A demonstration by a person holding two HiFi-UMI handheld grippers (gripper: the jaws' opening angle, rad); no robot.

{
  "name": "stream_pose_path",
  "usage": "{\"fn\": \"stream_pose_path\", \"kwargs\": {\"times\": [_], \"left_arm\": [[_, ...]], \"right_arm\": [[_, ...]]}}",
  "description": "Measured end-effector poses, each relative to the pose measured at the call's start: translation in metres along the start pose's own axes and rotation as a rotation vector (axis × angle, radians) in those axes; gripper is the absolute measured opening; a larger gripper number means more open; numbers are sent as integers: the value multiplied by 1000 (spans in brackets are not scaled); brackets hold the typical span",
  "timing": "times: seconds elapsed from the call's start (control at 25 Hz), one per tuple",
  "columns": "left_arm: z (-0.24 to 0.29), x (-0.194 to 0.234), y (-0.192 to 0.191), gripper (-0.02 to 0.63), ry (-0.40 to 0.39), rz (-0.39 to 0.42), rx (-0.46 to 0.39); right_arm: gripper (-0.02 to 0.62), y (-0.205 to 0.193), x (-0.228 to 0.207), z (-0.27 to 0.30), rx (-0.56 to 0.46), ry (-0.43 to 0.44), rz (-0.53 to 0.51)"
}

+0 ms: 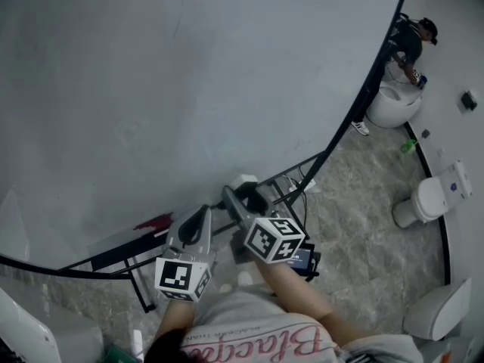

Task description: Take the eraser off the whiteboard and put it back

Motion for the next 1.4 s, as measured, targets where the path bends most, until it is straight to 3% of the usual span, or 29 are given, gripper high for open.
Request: {"fn": "stream_pose_path", "kwargs": {"times": [0.24,0.44,0.52,0.8,1.4], "left_arm": [[-3,-7,1,0,-10,-8,-16],[-9,-11,4,0,-12,-7,-35],[-12,-11,4,0,-12,-10,-45],[-21,-11,8,0,-16,-2,-63],[-28,-10,11,0,12,10,-86]], "right_arm": [[272,9,34,-34,-38,32,-312],[272,16,65,-59,-80,8,-605],[272,13,71,-65,-83,4,-674],[272,4,74,-76,-55,-15,-745],[270,6,81,-75,-53,-12,-783]]}}
Point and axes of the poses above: the fingertips, and each gripper's own axes: z forward along the fingers, x to its left, y out of its top, the point moved 10 cm from there along -z, backward along the fingers, and after that the axes turned 7 degrees about x, right-handed, at the moved point
